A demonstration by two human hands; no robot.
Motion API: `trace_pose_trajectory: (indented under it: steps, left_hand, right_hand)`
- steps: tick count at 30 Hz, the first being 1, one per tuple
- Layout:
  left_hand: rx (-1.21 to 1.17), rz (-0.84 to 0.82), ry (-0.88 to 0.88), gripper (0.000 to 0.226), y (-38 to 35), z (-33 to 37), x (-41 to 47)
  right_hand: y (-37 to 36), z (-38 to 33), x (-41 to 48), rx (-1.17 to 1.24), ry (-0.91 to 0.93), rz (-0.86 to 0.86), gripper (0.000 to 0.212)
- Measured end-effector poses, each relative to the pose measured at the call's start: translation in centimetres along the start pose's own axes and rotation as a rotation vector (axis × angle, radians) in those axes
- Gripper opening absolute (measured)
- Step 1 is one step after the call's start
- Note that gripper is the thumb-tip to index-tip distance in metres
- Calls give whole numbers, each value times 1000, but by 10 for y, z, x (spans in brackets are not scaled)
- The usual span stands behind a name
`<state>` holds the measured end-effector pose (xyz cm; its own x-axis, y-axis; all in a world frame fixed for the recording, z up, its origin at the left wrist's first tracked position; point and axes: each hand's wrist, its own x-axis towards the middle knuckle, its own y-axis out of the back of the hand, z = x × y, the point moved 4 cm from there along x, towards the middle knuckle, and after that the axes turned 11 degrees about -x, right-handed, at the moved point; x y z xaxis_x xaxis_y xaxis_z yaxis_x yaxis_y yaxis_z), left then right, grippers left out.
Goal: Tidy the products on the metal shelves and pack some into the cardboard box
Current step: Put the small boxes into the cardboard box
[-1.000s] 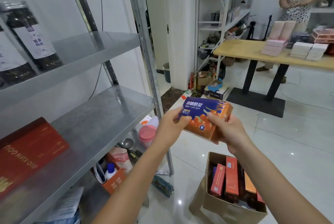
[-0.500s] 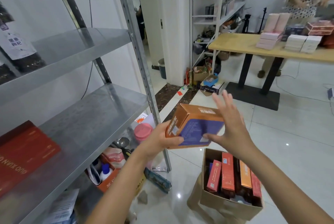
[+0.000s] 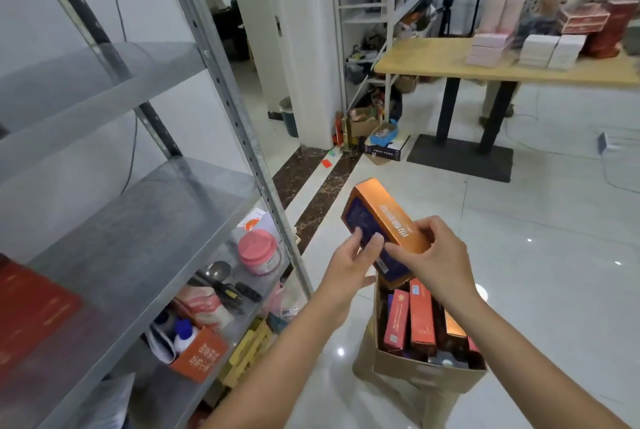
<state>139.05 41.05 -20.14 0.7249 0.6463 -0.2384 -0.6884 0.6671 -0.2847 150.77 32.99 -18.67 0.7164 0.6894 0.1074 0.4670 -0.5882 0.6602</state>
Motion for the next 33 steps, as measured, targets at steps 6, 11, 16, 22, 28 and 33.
trace_pose_trajectory:
  steps: [6, 11, 16, 22, 28, 33]
  left_hand:
    - [-221, 122, 171, 28, 12, -38, 32]
    - [-64, 223, 313, 37, 31, -72, 56]
    - [356, -22, 321, 40, 49, -98, 95]
    - [1080, -534, 227, 61, 22, -133, 130]
    - [937, -60, -98, 72, 49, -165, 161]
    - [950, 378, 466, 65, 128, -245, 134]
  right_hand:
    - [-25, 34, -11, 463, -82, -384, 16]
    - [-44, 112, -6, 350, -350, -384, 16]
    - [-55, 151, 12, 177, -187, -475, 86]
    - [-84, 169, 32, -169, -35, -609, 82]
    - [-107, 199, 23, -234, -376, -263, 39]
    - [-156, 206, 22, -27, -579, -151, 52]
